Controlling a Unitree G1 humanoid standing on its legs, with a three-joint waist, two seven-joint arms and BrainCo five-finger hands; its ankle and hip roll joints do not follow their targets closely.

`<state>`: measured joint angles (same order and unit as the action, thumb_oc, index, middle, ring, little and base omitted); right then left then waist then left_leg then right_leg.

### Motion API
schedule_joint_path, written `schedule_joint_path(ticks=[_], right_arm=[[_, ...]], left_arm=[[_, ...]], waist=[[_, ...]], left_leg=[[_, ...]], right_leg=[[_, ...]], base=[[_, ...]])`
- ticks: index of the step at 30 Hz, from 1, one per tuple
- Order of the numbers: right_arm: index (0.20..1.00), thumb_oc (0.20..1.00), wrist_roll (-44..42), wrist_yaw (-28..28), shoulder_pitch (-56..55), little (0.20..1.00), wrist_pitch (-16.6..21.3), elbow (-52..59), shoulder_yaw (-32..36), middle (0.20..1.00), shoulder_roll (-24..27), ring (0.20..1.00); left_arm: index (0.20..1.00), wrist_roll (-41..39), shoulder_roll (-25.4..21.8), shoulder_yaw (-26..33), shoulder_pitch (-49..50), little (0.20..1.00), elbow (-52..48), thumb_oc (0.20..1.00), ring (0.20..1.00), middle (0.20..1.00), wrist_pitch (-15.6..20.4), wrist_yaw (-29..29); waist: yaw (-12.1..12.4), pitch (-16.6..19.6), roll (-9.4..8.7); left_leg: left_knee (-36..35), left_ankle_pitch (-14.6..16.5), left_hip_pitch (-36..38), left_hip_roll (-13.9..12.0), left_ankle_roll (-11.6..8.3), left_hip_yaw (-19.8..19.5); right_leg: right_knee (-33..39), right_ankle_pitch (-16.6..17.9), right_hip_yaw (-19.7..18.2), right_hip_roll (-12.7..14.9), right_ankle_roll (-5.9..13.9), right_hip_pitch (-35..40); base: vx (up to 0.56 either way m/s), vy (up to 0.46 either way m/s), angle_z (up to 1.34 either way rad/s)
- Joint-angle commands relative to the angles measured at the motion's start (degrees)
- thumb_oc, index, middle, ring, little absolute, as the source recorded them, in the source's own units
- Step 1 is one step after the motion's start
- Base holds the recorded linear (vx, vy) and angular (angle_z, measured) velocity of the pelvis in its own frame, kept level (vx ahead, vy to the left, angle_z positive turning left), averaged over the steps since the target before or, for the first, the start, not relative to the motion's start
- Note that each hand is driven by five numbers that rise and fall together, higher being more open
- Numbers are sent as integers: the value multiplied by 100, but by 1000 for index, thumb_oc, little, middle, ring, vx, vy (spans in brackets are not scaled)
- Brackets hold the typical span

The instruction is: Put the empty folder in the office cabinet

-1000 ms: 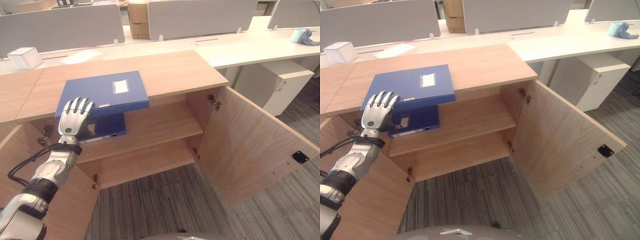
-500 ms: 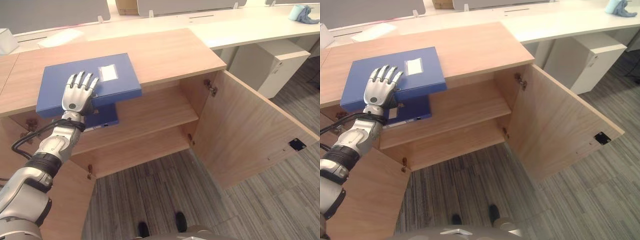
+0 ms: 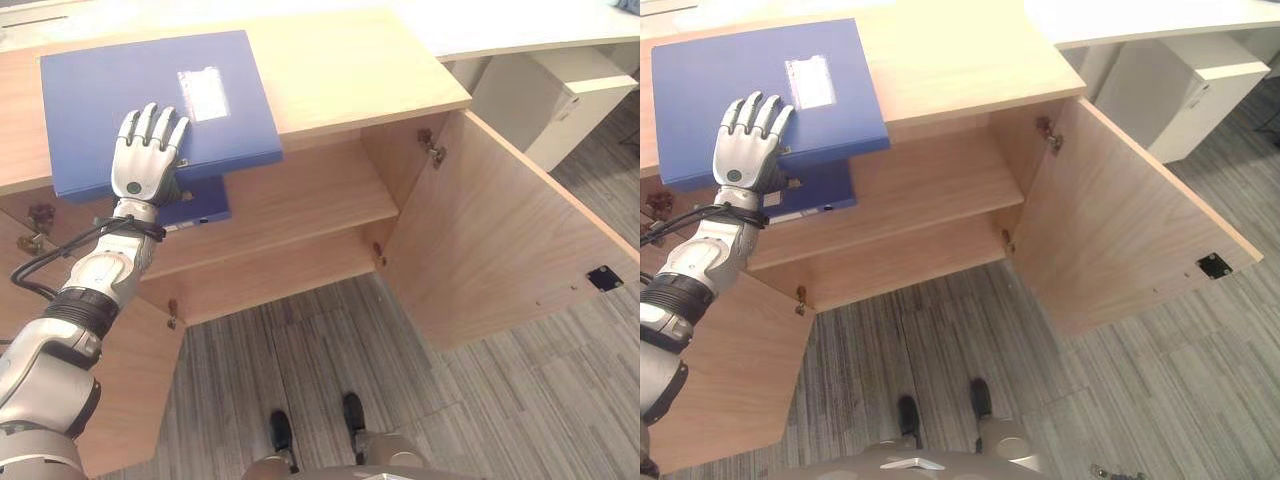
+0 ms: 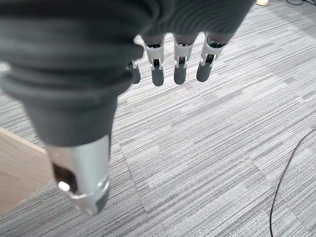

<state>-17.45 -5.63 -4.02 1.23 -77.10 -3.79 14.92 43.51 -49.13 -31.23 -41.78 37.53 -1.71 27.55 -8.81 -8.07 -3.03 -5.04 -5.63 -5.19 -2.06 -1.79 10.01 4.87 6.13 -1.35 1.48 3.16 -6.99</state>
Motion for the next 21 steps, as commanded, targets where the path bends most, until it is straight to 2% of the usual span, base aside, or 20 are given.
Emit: schedule_joint_path(ticks=[1, 2, 13, 19, 21], right_arm=[[1000, 1000, -279, -153, 87, 1000, 43, -230, -60, 1000, 259, 1000], [1000, 1000, -289, -152, 100, 1000, 42, -226, -48, 1000, 256, 1000], [1000, 1000, -388, -171, 170, 1000, 55, -209, 55, 1000, 284, 1000], [1000, 1000, -381, -125, 154, 1000, -10, -247, 144, 1000, 264, 1000], [1000, 1000, -311, -71, 156, 1000, -99, -309, 167, 1000, 243, 1000]], left_arm=[[492, -143, -193, 151, -278, 492, 260, 492, 492, 492, -46, -22], [200, -184, -159, 208, -236, 200, 204, 200, 200, 200, -33, -27], [200, -303, -250, 368, -219, 200, 61, 200, 200, 200, 9, 14], [200, -524, -264, 731, -125, 200, -399, 200, 200, 200, 37, 60], [200, -828, -155, 1066, -97, 200, -951, 200, 200, 200, 133, 131]], waist=[[-43, 226, 26], [-35, 215, 15], [-7, 298, -23], [32, 338, 20], [74, 432, 57]], left_leg=[[4, 639, -33, -49, -156, -35], [4, 632, -61, -40, -155, -40], [4, 603, -147, -30, -154, -20], [4, 667, 50, 3, -145, 17], [4, 728, 262, 36, -124, 2]], right_leg=[[13, -96, 127, 319, 595, 16], [13, -87, 127, 323, 590, -13], [13, -48, 109, 320, 591, -120], [13, -108, 108, 345, 611, 50], [13, -156, 140, 379, 609, 280]], base=[[0, 0, 0], [-30, 27, 0], [3, 2, 0], [20, 11, -6], [61, 4, -3]])
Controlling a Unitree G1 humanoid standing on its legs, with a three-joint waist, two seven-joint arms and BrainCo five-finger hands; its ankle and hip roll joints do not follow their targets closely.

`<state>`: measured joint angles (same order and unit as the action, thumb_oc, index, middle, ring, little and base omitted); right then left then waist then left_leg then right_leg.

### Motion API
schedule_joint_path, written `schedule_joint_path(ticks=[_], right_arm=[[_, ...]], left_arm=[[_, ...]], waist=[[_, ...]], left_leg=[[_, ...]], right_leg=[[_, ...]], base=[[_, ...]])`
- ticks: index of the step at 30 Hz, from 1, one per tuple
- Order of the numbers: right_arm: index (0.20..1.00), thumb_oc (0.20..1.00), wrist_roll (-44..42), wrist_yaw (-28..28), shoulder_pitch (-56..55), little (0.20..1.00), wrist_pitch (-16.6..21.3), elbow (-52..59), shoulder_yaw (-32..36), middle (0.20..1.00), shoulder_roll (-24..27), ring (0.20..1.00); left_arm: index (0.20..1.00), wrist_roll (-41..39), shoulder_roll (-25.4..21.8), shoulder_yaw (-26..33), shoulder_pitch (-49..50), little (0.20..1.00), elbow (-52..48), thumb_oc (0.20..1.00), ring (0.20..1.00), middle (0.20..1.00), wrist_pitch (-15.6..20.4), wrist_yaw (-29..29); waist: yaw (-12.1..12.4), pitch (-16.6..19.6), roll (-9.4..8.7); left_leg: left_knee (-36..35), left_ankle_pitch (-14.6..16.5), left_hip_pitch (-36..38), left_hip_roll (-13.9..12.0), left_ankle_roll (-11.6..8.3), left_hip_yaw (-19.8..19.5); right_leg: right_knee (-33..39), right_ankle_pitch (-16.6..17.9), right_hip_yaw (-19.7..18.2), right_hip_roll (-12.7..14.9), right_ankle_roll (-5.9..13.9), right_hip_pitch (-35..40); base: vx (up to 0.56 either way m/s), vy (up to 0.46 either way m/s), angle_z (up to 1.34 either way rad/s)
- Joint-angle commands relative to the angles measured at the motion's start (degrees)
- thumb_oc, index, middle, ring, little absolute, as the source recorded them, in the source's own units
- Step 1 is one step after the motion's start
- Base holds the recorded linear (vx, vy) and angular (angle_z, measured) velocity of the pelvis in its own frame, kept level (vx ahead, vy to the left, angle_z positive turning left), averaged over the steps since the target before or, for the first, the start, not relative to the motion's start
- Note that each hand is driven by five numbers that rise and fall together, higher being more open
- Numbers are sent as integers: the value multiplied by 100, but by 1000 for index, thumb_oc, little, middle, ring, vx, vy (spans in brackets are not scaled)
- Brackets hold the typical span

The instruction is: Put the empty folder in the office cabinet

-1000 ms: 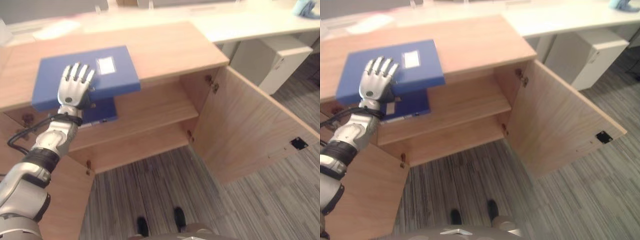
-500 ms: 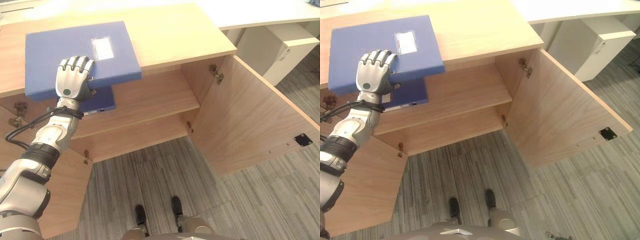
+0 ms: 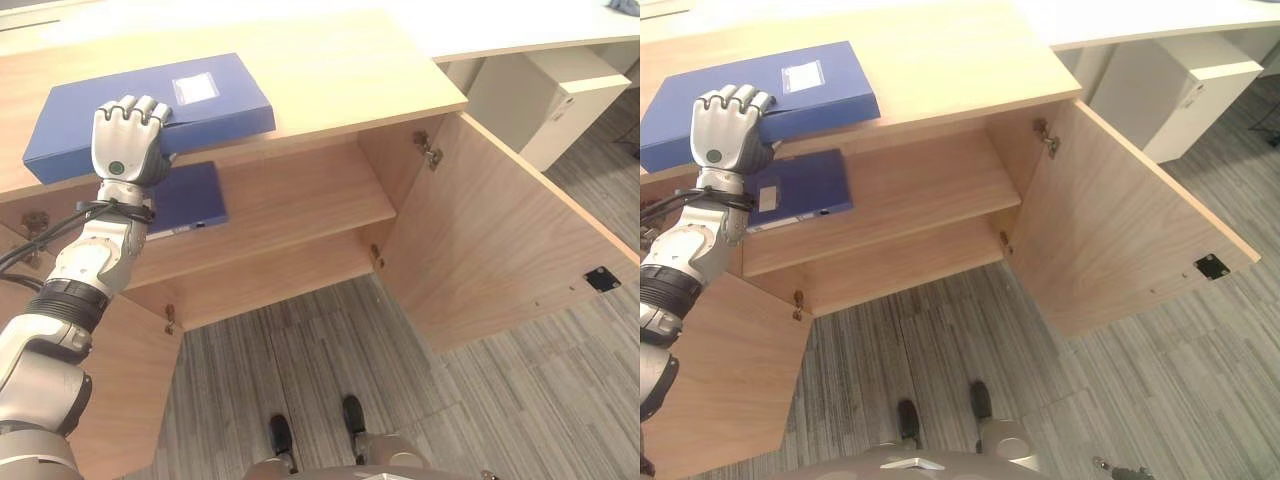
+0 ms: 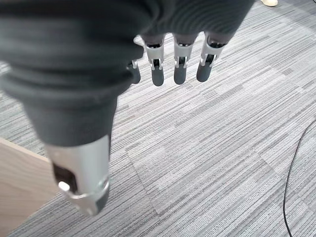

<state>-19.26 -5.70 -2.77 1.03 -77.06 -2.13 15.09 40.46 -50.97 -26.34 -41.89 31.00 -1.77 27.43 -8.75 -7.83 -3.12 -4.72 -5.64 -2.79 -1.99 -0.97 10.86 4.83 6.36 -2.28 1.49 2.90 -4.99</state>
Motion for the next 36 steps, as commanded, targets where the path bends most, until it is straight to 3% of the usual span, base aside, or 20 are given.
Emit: schedule_joint_path(ticks=[1, 2, 6, 10, 11, 13, 14, 19, 20, 23, 27, 30, 31, 36], right_arm=[[1000, 1000, -109, -46, 40, 1000, -101, -320, 6, 1000, 217, 1000], [1000, 1000, -107, -45, 40, 1000, -103, -320, 3, 1000, 226, 1000], [1000, 1000, -163, 2, 267, 1000, -155, -140, 26, 1000, 191, 1000], [1000, 1000, -274, -59, 553, 1000, -90, 224, -67, 1000, 177, 1000], [1000, 1000, -407, -185, 774, 1000, 20, 721, -118, 1000, 141, 1000], [1000, 1000, -466, -256, 789, 1000, 68, 1072, -143, 1000, 142, 1000], [1000, 1000, -621, -391, 882, 1000, 228, 1873, -150, 1000, 129, 1000], [1000, 1000, -951, -325, 817, 1000, 497, 3519, -133, 1000, 209, 1000], [1000, 1000, -1006, -441, 929, 1000, 693, 4208, 20, 1000, 321, 1000], [1000, 1000, -1142, -562, 1129, 1000, 993, 4894, 346, 1000, 474, 1000], [1000, 1000, -1467, -473, 1544, 1000, 960, 5494, 359, 1000, 857, 1000], [1000, 1000, -2046, -220, 1933, 1000, 922, 5729, 110, 1000, 1162, 1000], [1000, 1000, -2601, 52, 2224, 1000, 917, 5902, -196, 1000, 1254, 1000], [1000, 1000, -3559, 681, 2566, 1000, 737, 6256, -994, 1000, 1185, 1000]], left_arm=[[200, -705, 90, 724, -68, 200, -509, 200, 200, 200, 186, 169], [200, -707, 87, 751, -39, 200, -539, 200, 200, 200, 179, 157], [200, -2043, 835, 1762, 229, 200, -1973, 200, 200, 200, 679, 408], [200, -2974, 1245, 2158, 516, 200, -2704, 200, 200, 200, 1009, 331], [200, -3723, 1453, 2314, 751, 200, -3091, 200, 200, 200, 1299, 307], [200, -4099, 1530, 2462, 960, 200, -3259, 200, 200, 200, 1416, 225], [200, -4738, 1661, 2603, 1295, 200, -3513, 200, 200, 200, 1633, 42], [200, -5877, 1876, 2959, 2281, 200, -3824, 200, 200, 200, 1877, -518], [200, -6348, 2071, 3027, 2848, 200, -3965, 200, 200, 200, 1871, -805], [200, -6806, 2327, 3035, 3562, 200, -4007, 200, 200, 200, 1762, -1317], [200, -7239, 2374, 2786, 3829, 200, -4044, 200, 200, 200, 1610, -1731], [200, -7449, 2330, 2475, 3930, 200, -4179, 200, 200, 200, 1470, -1982], [200, -7618, 2279, 2219, 3979, 200, -4332, 200, 200, 200, 1369, -2190], [200, -7925, 2121, 1816, 3964, 200, -4627, 200, 200, 200, 1207, -2502]], waist=[[83, 434, 73], [78, 422, 79], [150, 581, 155], [199, 655, 214], [266, 712, 237], [268, 717, 255], [306, 751, 281], [378, 769, 299], [441, 765, 292], [540, 767, 276], [639, 740, 230], [743, 707, 148], [824, 694, 87], [915, 669, 27]], left_leg=[[-28, 749, 96, 39, -200, -95], [-28, 753, 113, 39, -199, -96], [-28, 887, 562, 79, -147, -186], [-28, 894, 756, 93, -136, -208], [-28, 905, 847, 97, -132, -225], [-28, 913, 907, 93, -134, -223], [-28, 916, 965, 89, -132, -233], [-28, 917, 1057, 85, -116, -266], [-28, 920, 1076, 89, -97, -289], [-28, 930, 1092, 97, -74, -352], [-28, 915, 1071, 111, -69, -408], [-28, 894, 1044, 110, -76, -439], [-28, 878, 1013, 108, -84, -447], [-28, 846, 966, 97, -107, -458]], right_leg=[[17, -200, 245, 389, 633, 163], [17, -205, 246, 389, 634, 180], [17, -347, 303, 408, 587, 660], [-12, -363, 323, 412, 526, 823], [-42, -394, 331, 412, 492, 895], [-51, -408, 337, 408, 480, 945], [-49, -430, 343, 408, 454, 996], [-60, -469, 395, 416, 420, 1089], [-52, -488, 428, 423, 405, 1129], [-26, -501, 482, 442, 398, 1188], [-9, -511, 541, 462, 396, 1216], [-2, -506, 578, 472, 402, 1212], [9, -497, 600, 472, 400, 1208], [17, -476, 606, 475, 388, 1182]], base=[[0, 0, 0], [51, -8, 2], [64, 1, 9], [39, 3, 8], [46, 2, 4], [42, 5, 1], [33, 14, 1], [18, 10, 6], [30, 18, 3], [28, 14, 6], [-1, 11, 18], [-22, -12, 13], [-15, -13, 13], [-16, -13, 4]])
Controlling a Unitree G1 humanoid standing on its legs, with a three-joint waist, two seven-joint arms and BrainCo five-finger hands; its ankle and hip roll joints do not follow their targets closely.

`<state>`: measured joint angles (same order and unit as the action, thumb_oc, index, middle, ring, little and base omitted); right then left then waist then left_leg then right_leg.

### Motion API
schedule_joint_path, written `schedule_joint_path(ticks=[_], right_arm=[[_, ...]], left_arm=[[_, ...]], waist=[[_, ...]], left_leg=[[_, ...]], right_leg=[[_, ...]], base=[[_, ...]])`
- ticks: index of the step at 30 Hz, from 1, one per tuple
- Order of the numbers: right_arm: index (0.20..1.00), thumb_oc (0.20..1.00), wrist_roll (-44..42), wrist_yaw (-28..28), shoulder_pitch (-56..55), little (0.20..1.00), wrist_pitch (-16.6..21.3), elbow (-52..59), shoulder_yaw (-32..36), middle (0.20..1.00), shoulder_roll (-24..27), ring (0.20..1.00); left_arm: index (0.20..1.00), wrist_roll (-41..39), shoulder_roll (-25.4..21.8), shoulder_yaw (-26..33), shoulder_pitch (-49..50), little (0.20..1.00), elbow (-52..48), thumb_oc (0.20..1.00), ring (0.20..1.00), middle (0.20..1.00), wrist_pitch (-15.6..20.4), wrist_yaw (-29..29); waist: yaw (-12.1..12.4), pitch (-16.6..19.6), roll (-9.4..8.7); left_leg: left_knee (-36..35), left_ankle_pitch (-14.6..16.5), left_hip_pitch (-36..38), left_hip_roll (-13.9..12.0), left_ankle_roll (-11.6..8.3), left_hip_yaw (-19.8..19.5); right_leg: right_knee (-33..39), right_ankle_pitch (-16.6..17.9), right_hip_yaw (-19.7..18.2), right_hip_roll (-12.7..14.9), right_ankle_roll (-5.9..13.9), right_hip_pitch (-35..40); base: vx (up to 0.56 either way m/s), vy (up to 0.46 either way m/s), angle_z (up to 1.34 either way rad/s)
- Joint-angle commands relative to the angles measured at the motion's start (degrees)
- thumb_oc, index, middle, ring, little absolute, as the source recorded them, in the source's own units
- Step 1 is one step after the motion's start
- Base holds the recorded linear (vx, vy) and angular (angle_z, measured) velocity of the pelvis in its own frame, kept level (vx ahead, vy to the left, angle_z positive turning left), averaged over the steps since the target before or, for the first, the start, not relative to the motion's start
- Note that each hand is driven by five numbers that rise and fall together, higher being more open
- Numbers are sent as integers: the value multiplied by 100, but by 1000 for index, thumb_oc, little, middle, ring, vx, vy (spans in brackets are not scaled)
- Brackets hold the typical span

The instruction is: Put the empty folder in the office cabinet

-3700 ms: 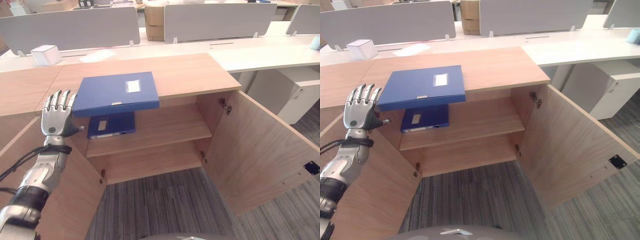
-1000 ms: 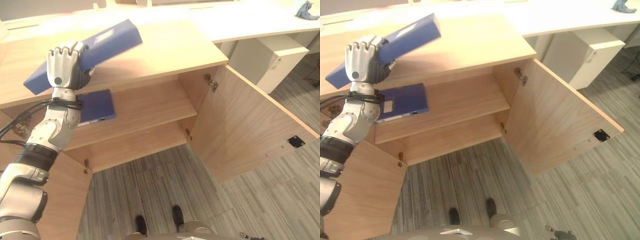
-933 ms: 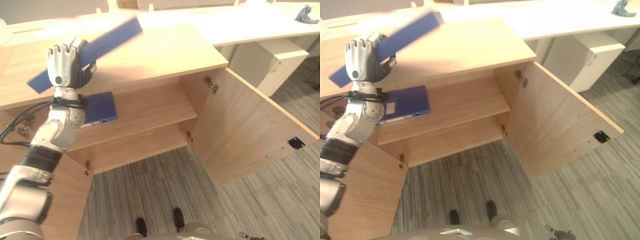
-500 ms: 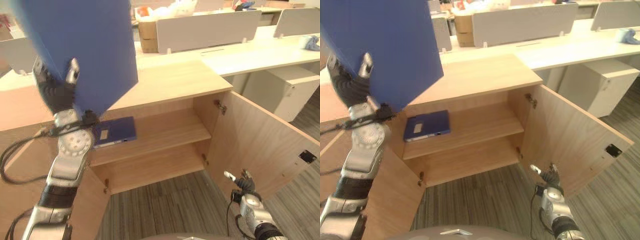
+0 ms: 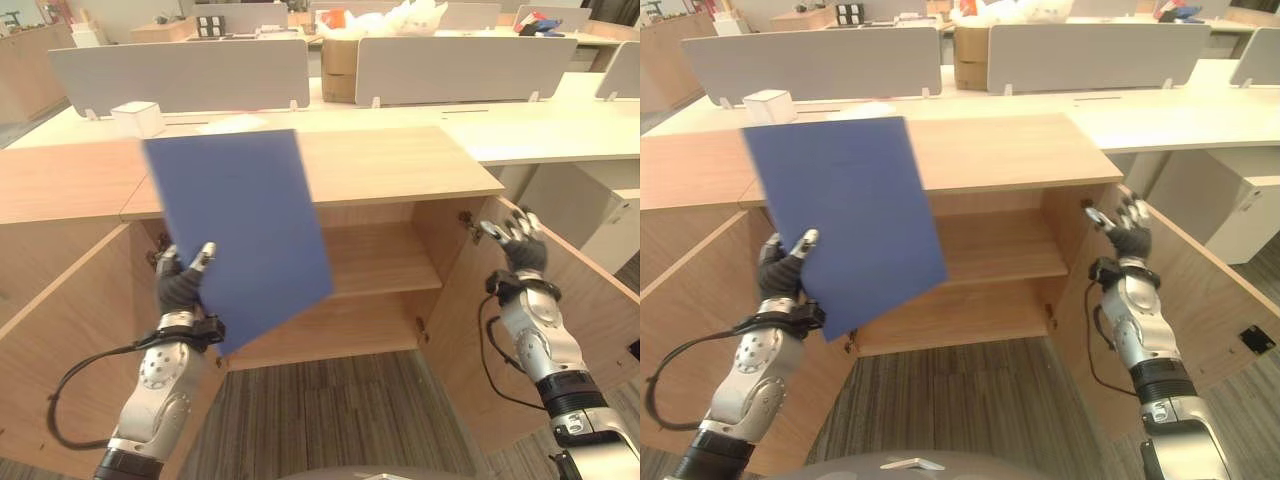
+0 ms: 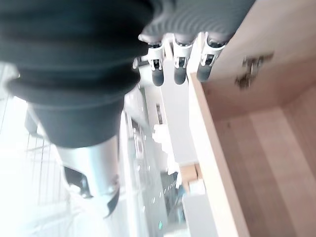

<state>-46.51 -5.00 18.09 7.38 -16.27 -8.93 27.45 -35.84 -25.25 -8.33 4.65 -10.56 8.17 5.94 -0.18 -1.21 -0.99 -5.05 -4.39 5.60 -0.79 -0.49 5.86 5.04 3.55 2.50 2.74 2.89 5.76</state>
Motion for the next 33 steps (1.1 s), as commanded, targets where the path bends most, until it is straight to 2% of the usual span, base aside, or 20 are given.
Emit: schedule_joint_path(ticks=[1, 4, 7, 15, 20, 24, 30, 31, 33], right_arm=[[1000, 1000, -1103, 829, 627, 1000, -1, 395, -794, 1000, -130, 1000], [1000, 1000, -1164, 880, 700, 1000, -15, 503, -996, 1000, -177, 1000], [1000, 1000, -1228, 1023, 948, 1000, -61, 677, -1652, 1000, -662, 1000], [1000, 1000, -1095, 1062, 1101, 1000, -175, 681, -2150, 1000, -1041, 1000], [1000, 1000, -1030, 1233, 1030, 1000, -193, 1025, -2271, 1000, -1050, 1000], [1000, 1000, -1137, 1252, 904, 1000, -151, 1104, -2154, 1000, -858, 1000], [1000, 1000, -1148, 1004, 740, 1000, 11, 1138, -1494, 1000, -776, 1000], [1000, 1000, -1043, 746, 609, 1000, 156, 1252, -1002, 1000, -761, 1000], [1000, 1000, -949, 494, 576, 1000, 258, 1237, -654, 1000, -909, 1000]], left_arm=[[200, -515, -547, -184, -761, 200, -618, 200, 200, 200, 179, -464], [200, -603, -568, -267, -810, 200, -685, 200, 200, 200, 166, -472], [200, -895, -519, -650, -1039, 200, -857, 200, 200, 200, 101, -552], [200, -1141, -427, -977, -1233, 200, -932, 200, 200, 200, 24, -655], [200, -1259, -396, -985, -1138, 200, -963, 200, 200, 200, -33, -747], [200, -1238, -394, -952, -1047, 200, -963, 200, 200, 200, -39, -802], [200, -1157, -326, -793, -902, 200, -934, 200, 200, 200, -99, -787], [200, -1087, -280, -637, -793, 200, -944, 200, 200, 200, -103, -747], [200, -984, -203, -560, -736, 200, -944, 200, 200, 200, -124, -695]], waist=[[85, 9, -205], [90, 7, -210], [122, 16, -192], [153, 4, -181], [180, 6, -190], [173, 19, -214], [152, 46, -229], [119, 64, -227], [104, 79, -223]], left_leg=[[5, 712, 115, -30, -161, 36], [5, 711, 111, -32, -164, 32], [5, 708, 103, -33, -163, 7], [5, 696, 74, -24, -160, -12], [5, 690, 40, -22, -156, -20], [5, 701, 32, -24, -157, -15], [5, 727, 41, -26, -148, -4], [5, 750, 55, -28, -137, 8], [5, 766, 63, -28, -129, 10]], right_leg=[[-4, -187, 136, 352, 384, 90], [-4, -183, 142, 354, 381, 89], [-4, -179, 144, 360, 371, 71], [-4, -176, 165, 370, 361, 53], [-4, -179, 171, 378, 365, 37], [-4, -182, 183, 387, 369, 28], [-4, -189, 180, 394, 378, 28], [-4, -196, 170, 394, 383, 27], [-4, -201, 169, 393, 385, 38]], base=[[0, 0, 0], [0, 0, 0], [0, 0, 0], [0, 0, 0], [0, 0, 0], [0, 0, 0], [0, 0, 0], [0, 0, 0], [0, 0, 0]])
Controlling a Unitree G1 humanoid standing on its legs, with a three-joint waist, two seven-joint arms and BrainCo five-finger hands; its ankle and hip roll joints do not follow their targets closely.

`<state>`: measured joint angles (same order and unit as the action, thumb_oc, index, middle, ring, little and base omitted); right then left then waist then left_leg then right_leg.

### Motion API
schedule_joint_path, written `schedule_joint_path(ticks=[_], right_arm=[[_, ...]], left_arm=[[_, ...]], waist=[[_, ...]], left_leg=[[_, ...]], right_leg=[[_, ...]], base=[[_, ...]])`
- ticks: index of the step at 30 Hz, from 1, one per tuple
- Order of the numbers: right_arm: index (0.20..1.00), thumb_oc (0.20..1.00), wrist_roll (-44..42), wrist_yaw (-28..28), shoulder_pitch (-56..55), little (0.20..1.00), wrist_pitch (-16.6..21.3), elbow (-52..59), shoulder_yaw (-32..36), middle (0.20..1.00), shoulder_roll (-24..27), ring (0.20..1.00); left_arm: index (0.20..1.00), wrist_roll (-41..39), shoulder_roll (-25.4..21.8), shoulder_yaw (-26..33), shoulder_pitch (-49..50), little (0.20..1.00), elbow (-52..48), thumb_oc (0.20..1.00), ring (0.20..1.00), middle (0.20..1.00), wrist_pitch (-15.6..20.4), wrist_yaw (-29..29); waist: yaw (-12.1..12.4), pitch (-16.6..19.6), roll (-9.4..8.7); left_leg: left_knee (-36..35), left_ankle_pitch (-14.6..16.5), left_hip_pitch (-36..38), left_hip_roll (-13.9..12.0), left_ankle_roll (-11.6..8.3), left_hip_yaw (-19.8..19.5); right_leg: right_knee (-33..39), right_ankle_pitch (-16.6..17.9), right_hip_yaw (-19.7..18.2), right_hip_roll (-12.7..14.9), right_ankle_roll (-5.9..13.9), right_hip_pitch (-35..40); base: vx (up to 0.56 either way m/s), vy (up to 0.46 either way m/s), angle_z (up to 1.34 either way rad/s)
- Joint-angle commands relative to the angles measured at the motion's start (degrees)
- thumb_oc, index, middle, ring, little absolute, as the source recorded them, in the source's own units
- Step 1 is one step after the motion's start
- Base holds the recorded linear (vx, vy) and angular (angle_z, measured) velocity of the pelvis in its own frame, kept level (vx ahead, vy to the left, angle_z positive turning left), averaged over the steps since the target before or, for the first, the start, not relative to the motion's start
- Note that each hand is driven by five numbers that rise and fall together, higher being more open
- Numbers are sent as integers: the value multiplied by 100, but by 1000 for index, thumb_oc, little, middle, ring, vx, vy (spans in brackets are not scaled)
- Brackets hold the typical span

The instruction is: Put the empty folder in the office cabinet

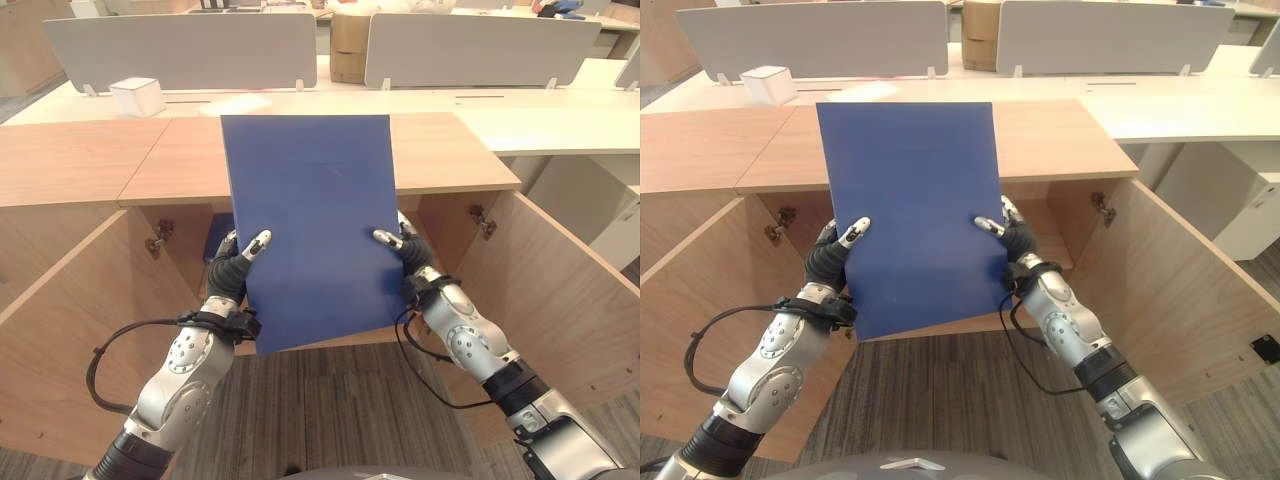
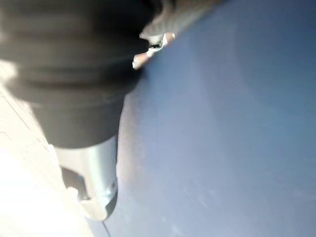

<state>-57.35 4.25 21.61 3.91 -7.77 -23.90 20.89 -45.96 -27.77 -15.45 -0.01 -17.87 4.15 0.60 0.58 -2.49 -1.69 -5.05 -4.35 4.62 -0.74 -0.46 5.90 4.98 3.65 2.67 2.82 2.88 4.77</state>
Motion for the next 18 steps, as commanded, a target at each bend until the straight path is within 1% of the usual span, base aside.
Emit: schedule_joint_path(ticks=[1, 2, 3, 5, 6, 9, 13, 15, 18], right_arm=[[1000, 1000, 139, -436, 221, 1000, 603, 392, 846, 1000, -256, 1000], [1000, 1000, 186, -646, 217, 1000, 698, 371, 1111, 1000, -380, 1000], [1000, 1000, 188, -649, 216, 1000, 697, 373, 1112, 1000, -381, 1000], [1000, 1000, 346, -910, 266, 1000, 784, 367, 1407, 1000, -473, 1000], [1000, 1000, 348, -912, 266, 1000, 784, 368, 1408, 1000, -474, 1000], [1000, 1000, 452, -1207, 409, 1000, 947, 248, 1707, 1000, -564, 1000], [1000, 1000, 327, -1289, 522, 1000, 1068, 177, 1836, 1000, -681, 1000], [1000, 1000, 316, -1276, 522, 1000, 1063, 197, 1799, 1000, -705, 1000], [1000, 1000, 229, -1035, 408, 1000, 871, 450, 1450, 1000, -813, 1000]], left_arm=[[200, 29, 47, 150, -270, 200, -215, 200, 200, 200, 277, -159], [200, 125, 114, 231, -256, 200, -186, 200, 200, 200, 261, -94], [200, 126, 113, 231, -257, 200, -187, 200, 200, 200, 260, -92], [200, 250, 208, 324, -222, 200, -178, 200, 200, 200, 243, -9], [200, 251, 207, 324, -222, 200, -180, 200, 200, 200, 242, -8], [200, 332, 305, 365, -226, 200, -182, 200, 200, 200, 238, 51], [200, 380, 378, 374, -231, 200, -207, 200, 200, 200, 258, 84], [200, 385, 388, 368, -248, 200, -198, 200, 200, 200, 262, 93], [200, 413, 391, 350, -268, 200, -226, 200, 200, 200, 229, 64]], waist=[[30, 205, -156], [11, 218, -149], [12, 216, -150], [-6, 224, -137], [-5, 223, -137], [-14, 233, -119], [-5, 218, -113], [-8, 212, -109], [-11, 193, -110]], left_leg=[[5, 762, 163, -32, -131, 6], [5, 777, 170, -29, -121, 2], [5, 777, 171, -29, -121, 1], [5, 799, 191, -26, -112, 0], [5, 799, 193, -26, -112, 1], [5, 819, 204, -21, -104, 8], [5, 826, 218, -18, -99, 5], [5, 827, 217, -14, -101, 1], [5, 822, 225, -15, -110, 14]], right_leg=[[2, -212, 151, 386, 386, 139], [2, -217, 151, 386, 386, 148], [2, -217, 151, 386, 386, 150], [2, -223, 135, 386, 386, 163], [2, -223, 135, 385, 386, 164], [2, -228, 113, 385, 386, 168], [2, -232, 109, 388, 383, 189], [2, -230, 106, 388, 383, 184], [2, -221, 106, 387, 376, 181]], base=[[0, 0, 0], [0, 0, 0], [0, 0, 0], [0, 0, 0], [0, 0, 0], [0, 0, 0], [0, 0, 0], [0, 0, 0], [0, 0, 0]])
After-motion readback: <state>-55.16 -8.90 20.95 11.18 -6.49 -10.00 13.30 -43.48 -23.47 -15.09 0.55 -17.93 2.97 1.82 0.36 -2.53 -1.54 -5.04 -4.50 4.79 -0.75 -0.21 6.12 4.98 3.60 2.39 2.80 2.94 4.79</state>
